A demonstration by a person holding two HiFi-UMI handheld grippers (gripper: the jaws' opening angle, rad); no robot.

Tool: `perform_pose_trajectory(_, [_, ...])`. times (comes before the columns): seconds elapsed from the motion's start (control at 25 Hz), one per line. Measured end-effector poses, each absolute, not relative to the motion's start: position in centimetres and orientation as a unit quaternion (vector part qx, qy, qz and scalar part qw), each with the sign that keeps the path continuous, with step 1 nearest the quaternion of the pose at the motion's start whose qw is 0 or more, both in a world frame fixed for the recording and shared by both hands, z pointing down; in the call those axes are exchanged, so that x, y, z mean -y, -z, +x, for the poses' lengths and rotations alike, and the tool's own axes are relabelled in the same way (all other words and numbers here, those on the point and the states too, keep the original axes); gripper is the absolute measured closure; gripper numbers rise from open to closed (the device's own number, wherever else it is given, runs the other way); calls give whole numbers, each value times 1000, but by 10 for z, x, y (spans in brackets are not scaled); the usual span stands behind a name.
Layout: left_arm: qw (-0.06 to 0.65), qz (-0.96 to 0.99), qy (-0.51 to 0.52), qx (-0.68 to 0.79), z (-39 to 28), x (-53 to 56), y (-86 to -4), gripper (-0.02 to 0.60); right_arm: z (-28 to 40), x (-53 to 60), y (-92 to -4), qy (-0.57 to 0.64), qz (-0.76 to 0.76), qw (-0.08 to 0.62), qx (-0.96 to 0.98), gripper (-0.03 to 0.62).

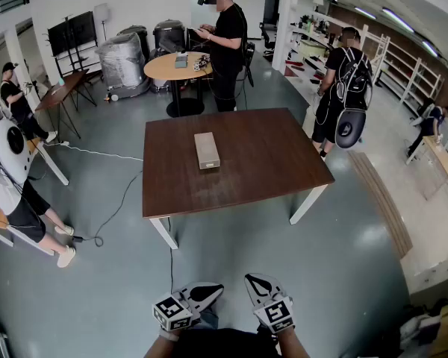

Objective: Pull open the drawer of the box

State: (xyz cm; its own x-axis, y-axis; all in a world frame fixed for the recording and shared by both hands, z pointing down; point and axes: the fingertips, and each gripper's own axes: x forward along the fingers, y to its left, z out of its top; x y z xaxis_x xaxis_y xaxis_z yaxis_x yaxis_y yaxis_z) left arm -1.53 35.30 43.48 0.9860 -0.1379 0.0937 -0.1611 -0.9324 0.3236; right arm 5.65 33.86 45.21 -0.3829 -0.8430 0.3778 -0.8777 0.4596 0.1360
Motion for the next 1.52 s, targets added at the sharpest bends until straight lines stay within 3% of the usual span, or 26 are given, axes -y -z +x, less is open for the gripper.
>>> perform_pose_trajectory(0.8, [164,974,-4,157,-107,-233,-439,577,-69,-233,-452,-3,417,214,884,606])
perform_pose_trajectory(1.52, [178,971,0,160,-124,-228,-458,577,-109,-232,-469,-10,380,230,896,606])
